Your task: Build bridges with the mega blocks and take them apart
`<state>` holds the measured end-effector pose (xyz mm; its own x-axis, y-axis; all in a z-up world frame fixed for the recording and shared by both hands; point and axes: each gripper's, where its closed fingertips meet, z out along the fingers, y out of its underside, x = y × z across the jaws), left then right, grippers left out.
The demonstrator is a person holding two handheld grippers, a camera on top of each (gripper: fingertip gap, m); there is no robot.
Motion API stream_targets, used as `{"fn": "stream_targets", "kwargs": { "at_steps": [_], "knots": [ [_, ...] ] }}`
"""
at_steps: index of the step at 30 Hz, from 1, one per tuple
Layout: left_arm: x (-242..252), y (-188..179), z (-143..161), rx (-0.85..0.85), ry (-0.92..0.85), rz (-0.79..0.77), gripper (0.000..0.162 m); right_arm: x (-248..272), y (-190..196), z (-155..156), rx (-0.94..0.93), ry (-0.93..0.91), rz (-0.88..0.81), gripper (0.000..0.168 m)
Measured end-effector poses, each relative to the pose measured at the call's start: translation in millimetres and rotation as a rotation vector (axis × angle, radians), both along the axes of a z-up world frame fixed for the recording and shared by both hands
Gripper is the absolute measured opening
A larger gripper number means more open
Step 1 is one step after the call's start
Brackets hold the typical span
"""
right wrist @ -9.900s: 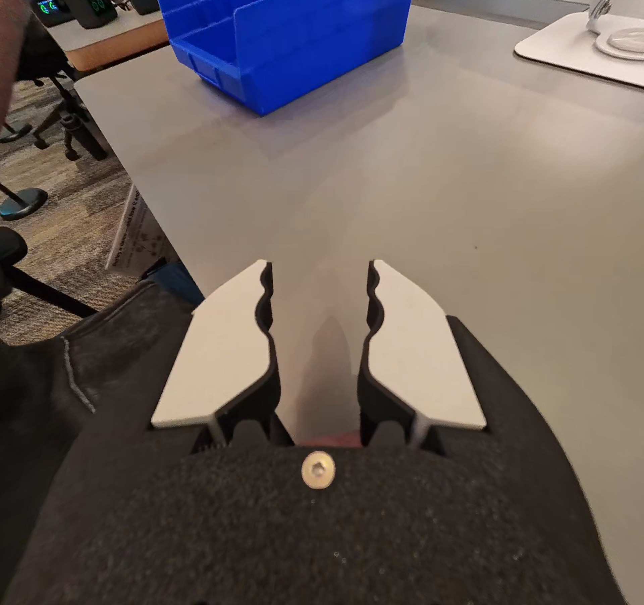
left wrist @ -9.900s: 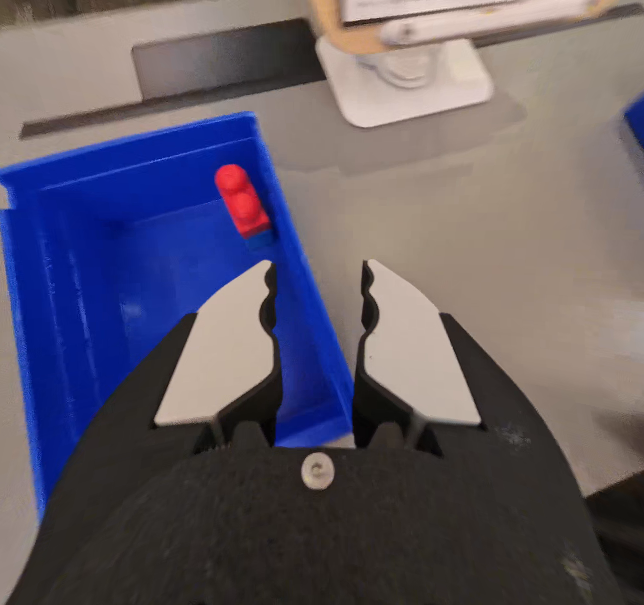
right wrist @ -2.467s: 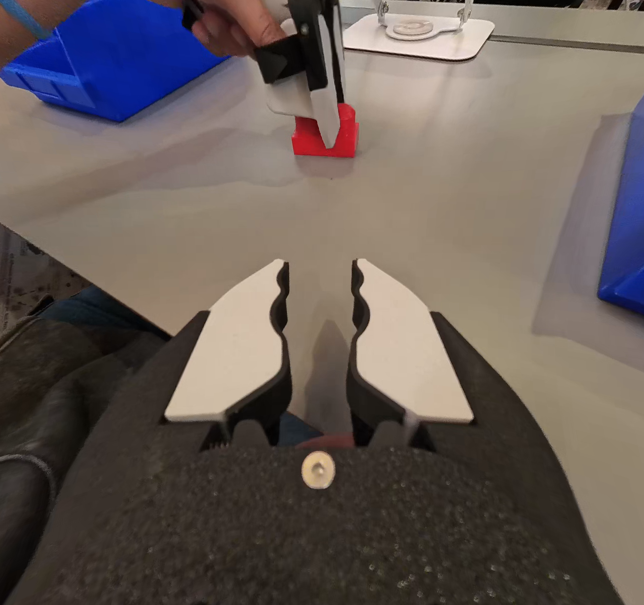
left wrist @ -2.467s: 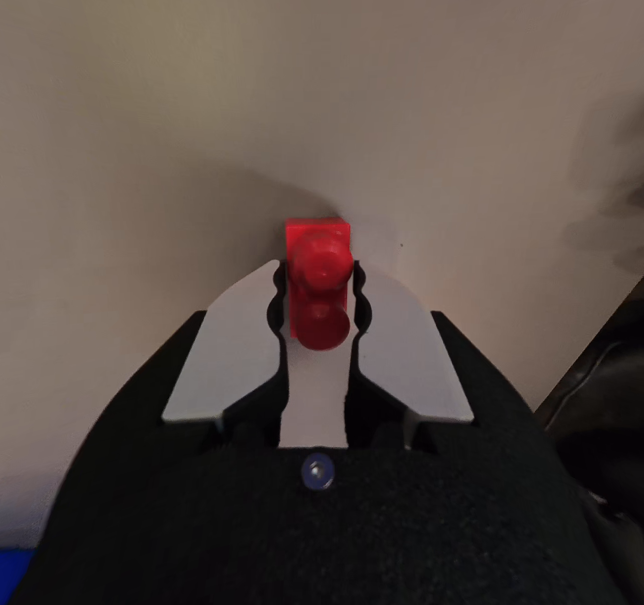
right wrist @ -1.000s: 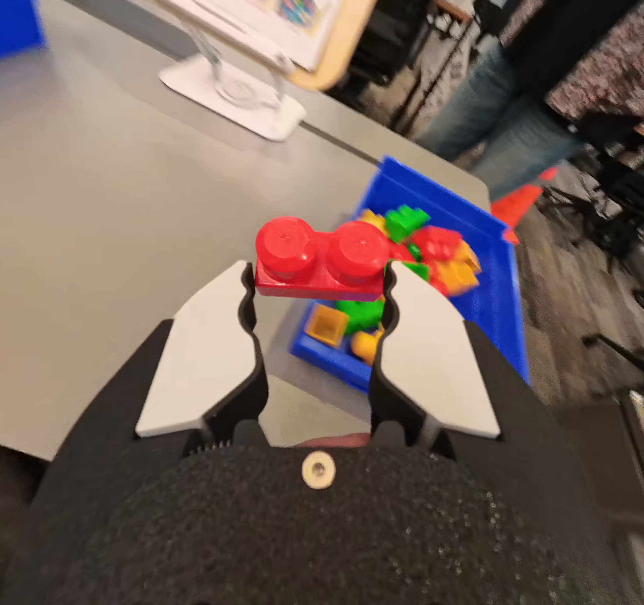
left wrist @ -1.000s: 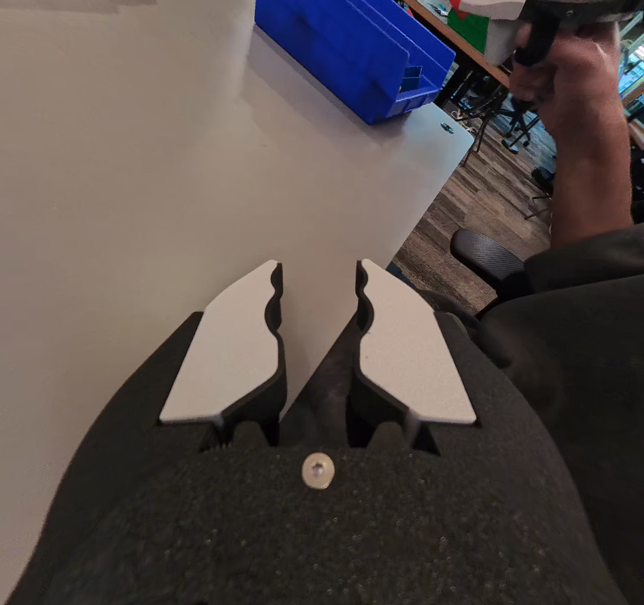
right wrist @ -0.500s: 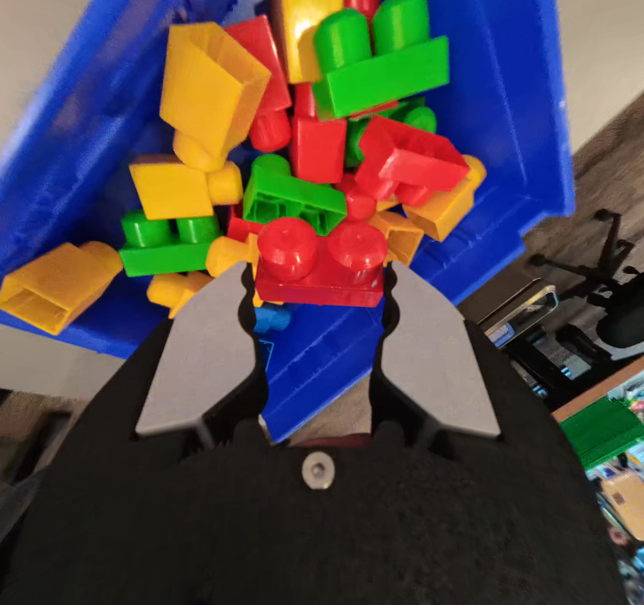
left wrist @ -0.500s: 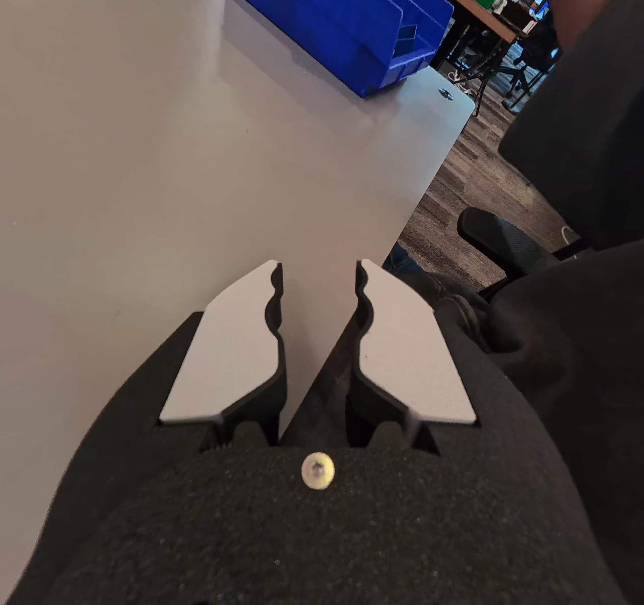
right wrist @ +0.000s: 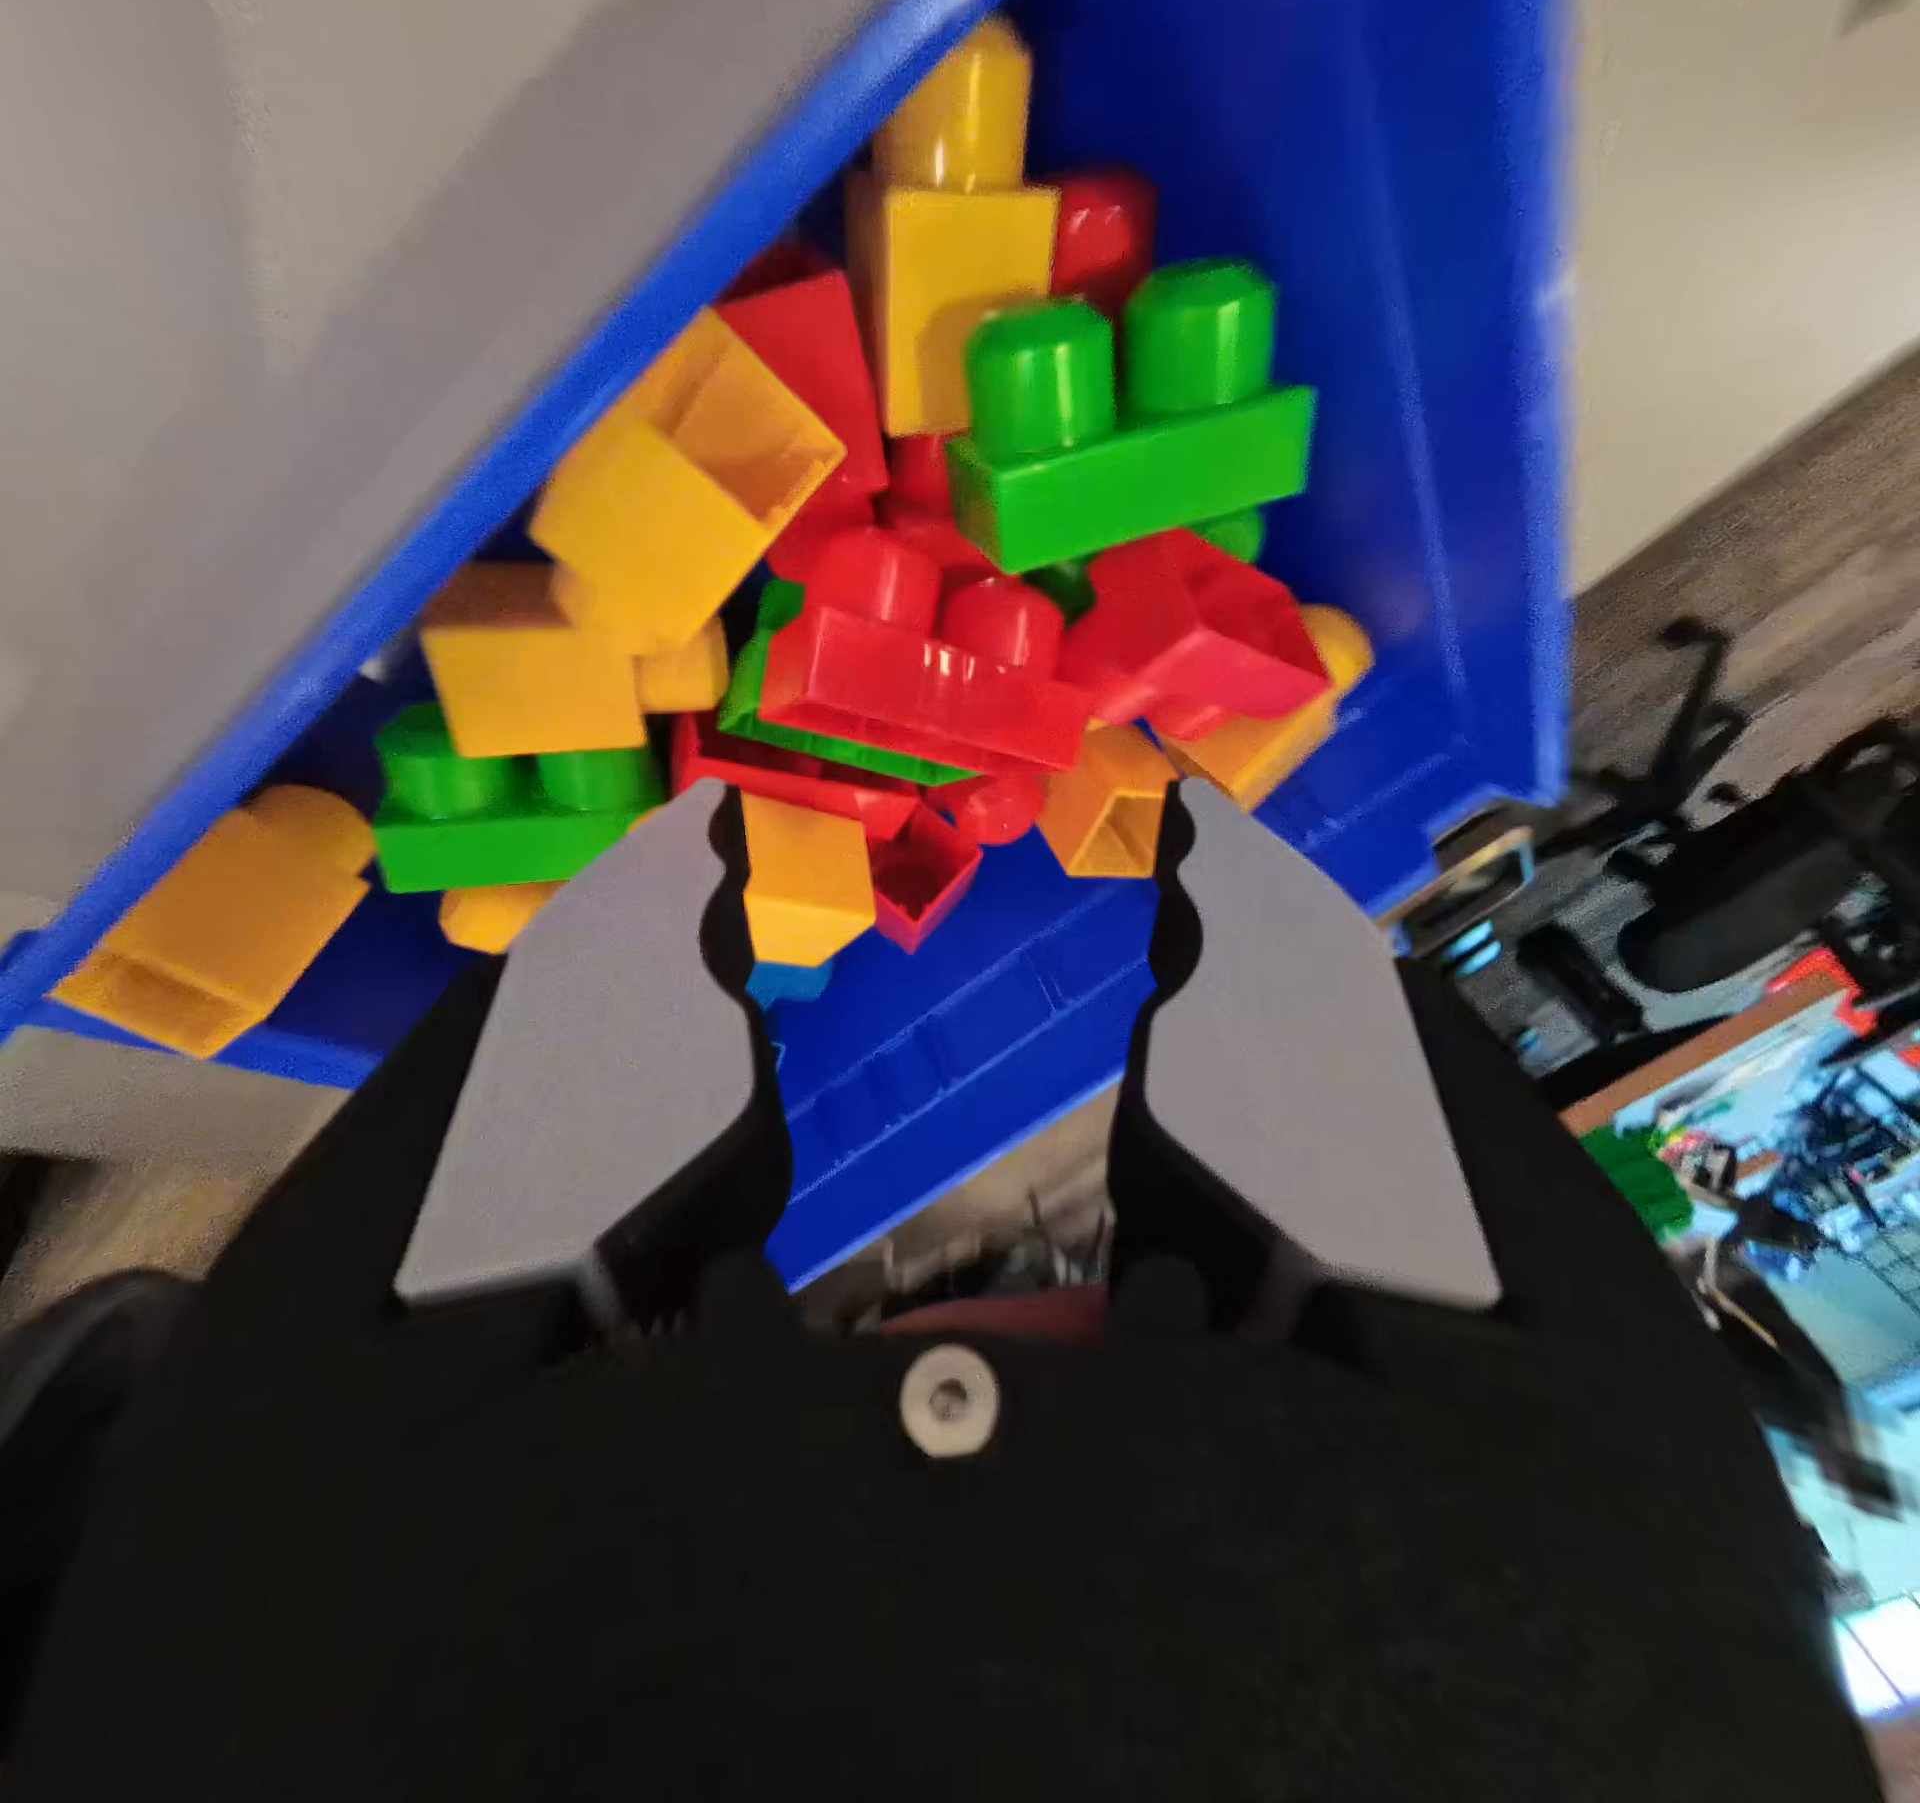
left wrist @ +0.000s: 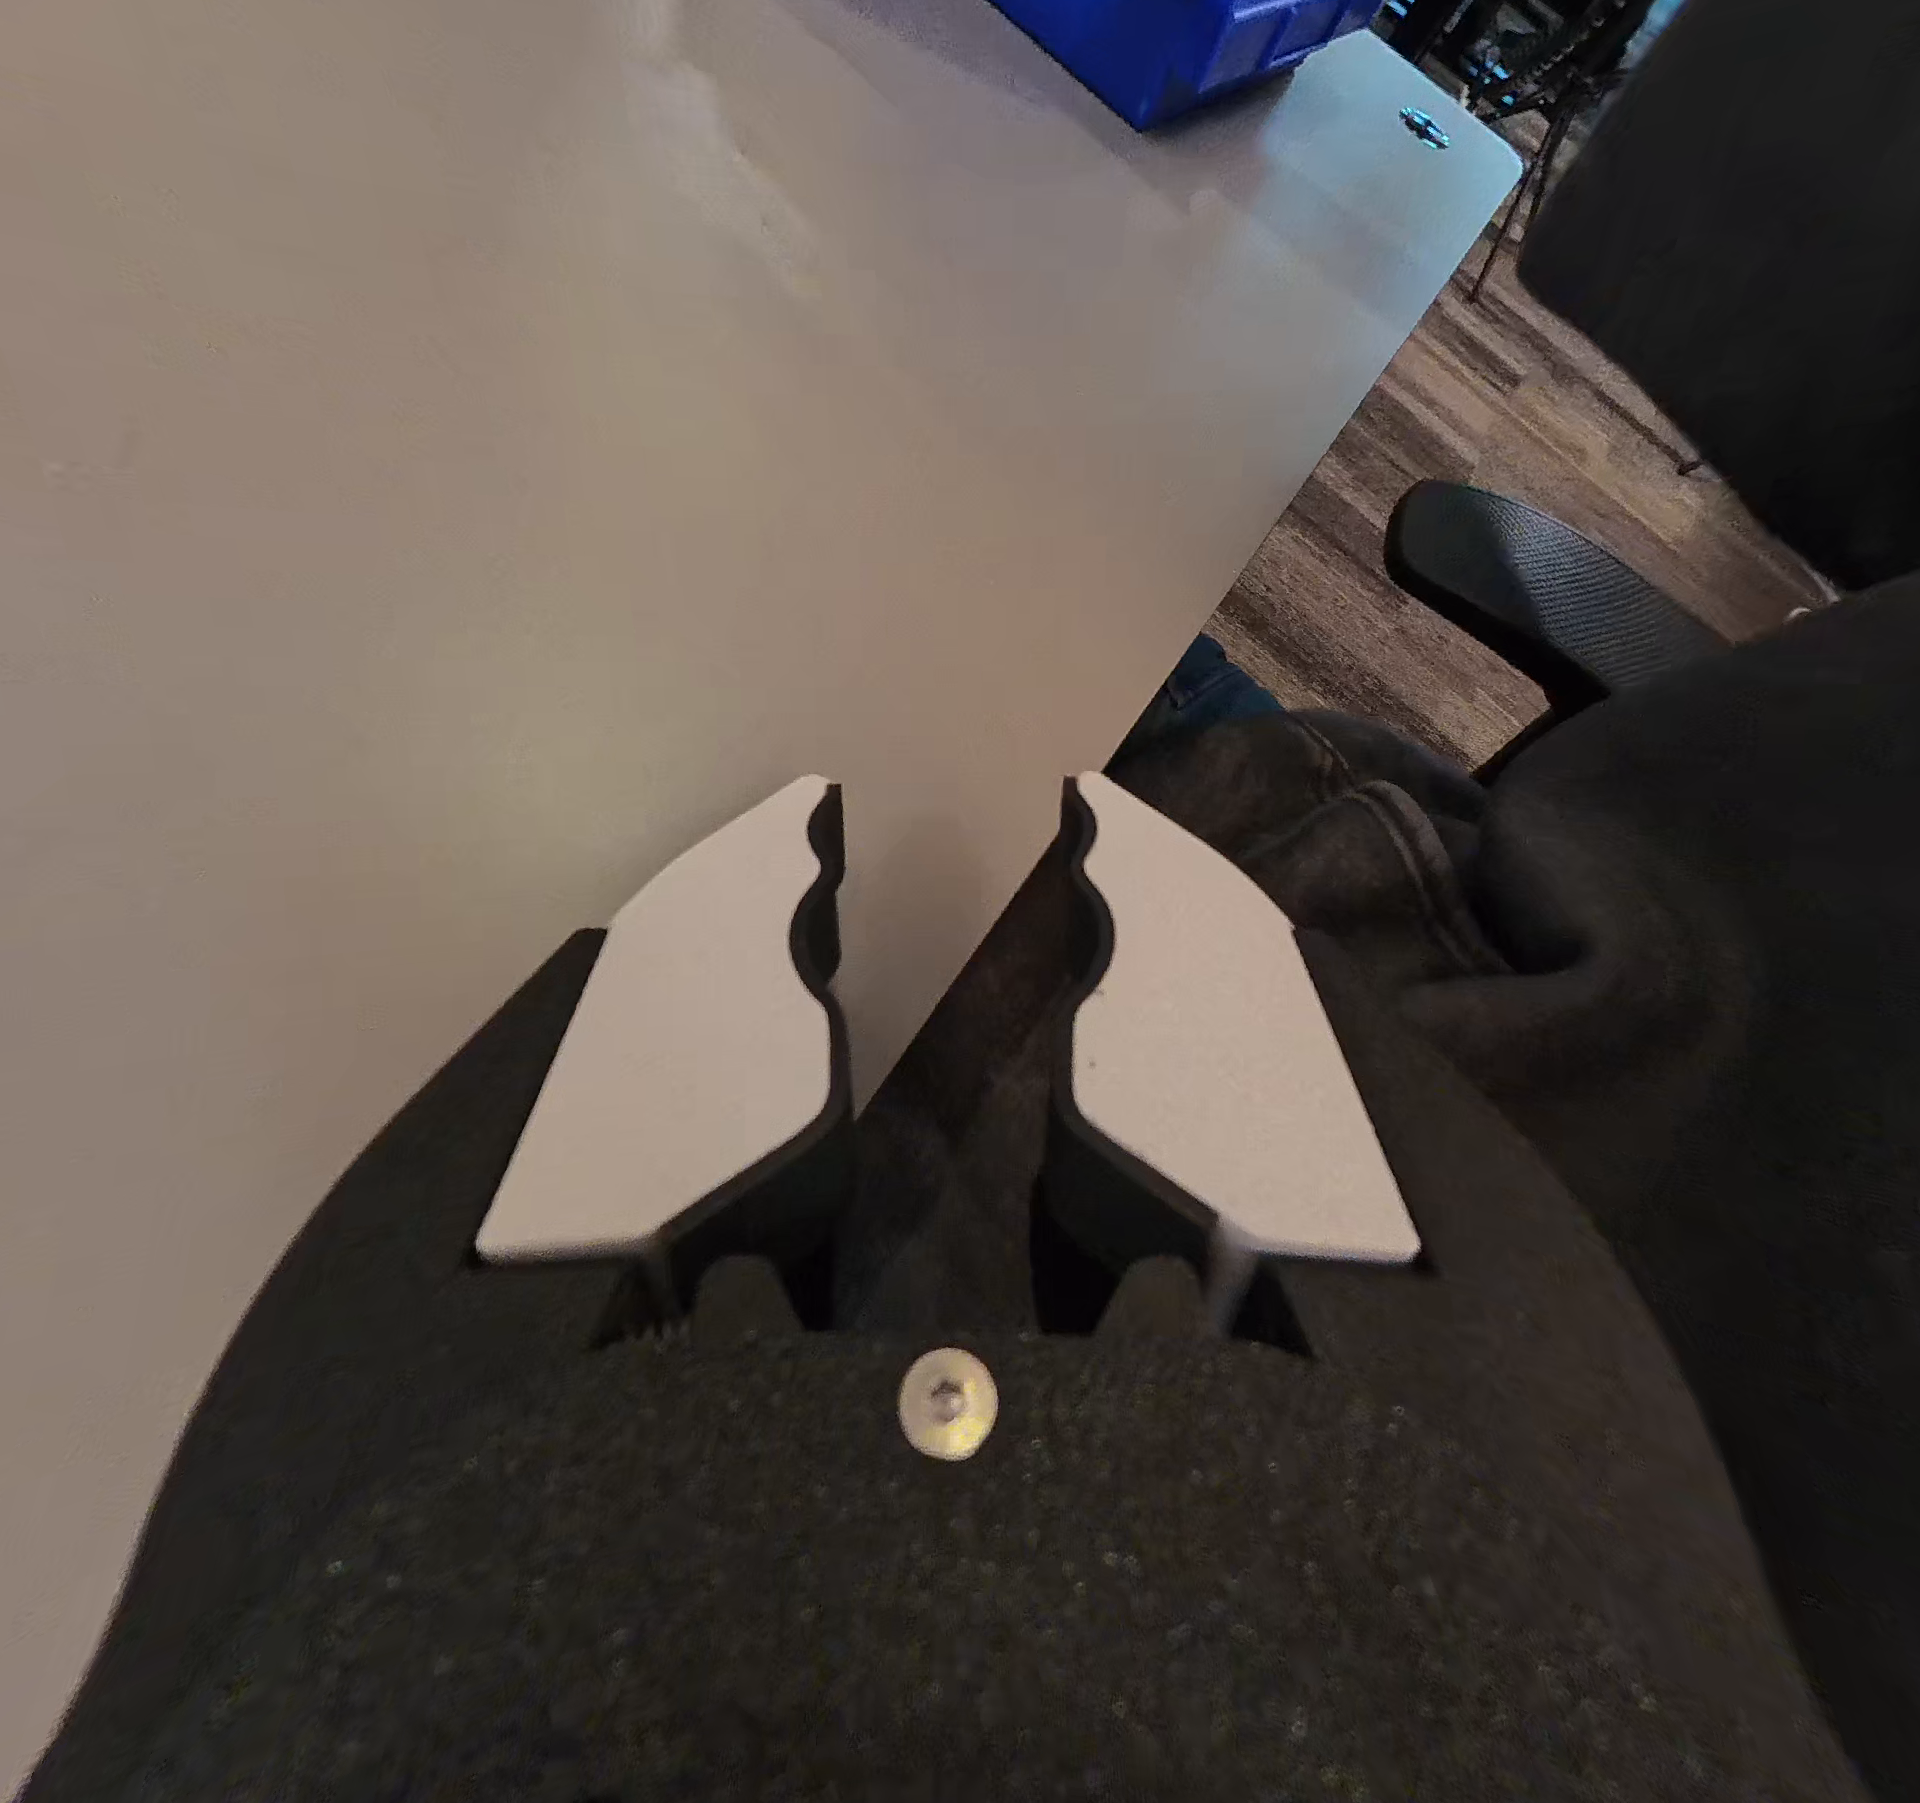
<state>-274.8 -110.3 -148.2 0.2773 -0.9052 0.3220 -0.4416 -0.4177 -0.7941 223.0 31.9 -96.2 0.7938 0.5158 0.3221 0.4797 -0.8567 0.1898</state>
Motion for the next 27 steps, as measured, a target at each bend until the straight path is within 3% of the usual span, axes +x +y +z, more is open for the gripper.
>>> {"fn": "stream_targets", "kwargs": {
  "at_steps": [1, 5, 8, 11, 15, 19, 23, 27],
  "knots": [
    [-1, 1, 0, 0.002, -0.001, 0.007, 0.039, -11, 1, 18, 0.114, 0.020, 0.022, 0.075],
    [-1, 5, 6, 0.009, -0.029, 0.036, 0.040, -110, -17, 86, 0.645, 0.270, 0.217, 0.070],
    [0, 14, 14, 0.038, -0.054, 0.093, 0.043, -199, -55, 101, 0.946, 0.520, 0.347, 0.064],
    [-2, 27, 26, 0.083, -0.077, 0.172, 0.043, -260, -88, 84, 1.066, 0.736, 0.317, 0.060],
    [-12, 46, 39, 0.119, -0.109, 0.330, 0.045, -303, -104, 41, 1.186, 0.914, 0.107, 0.057],
    [-36, 62, 40, 0.125, -0.163, 0.551, 0.047, -303, -122, 5, 1.315, 0.873, -0.117, 0.053],
    [-53, 61, 32, 0.166, -0.157, 0.656, 0.047, -304, -133, -9, 1.332, 0.696, -0.052, 0.052],
    [-59, 66, 31, 0.214, -0.121, 0.680, 0.048, -313, -139, -14, 1.315, 0.756, -0.064, 0.052]
  ]
}}
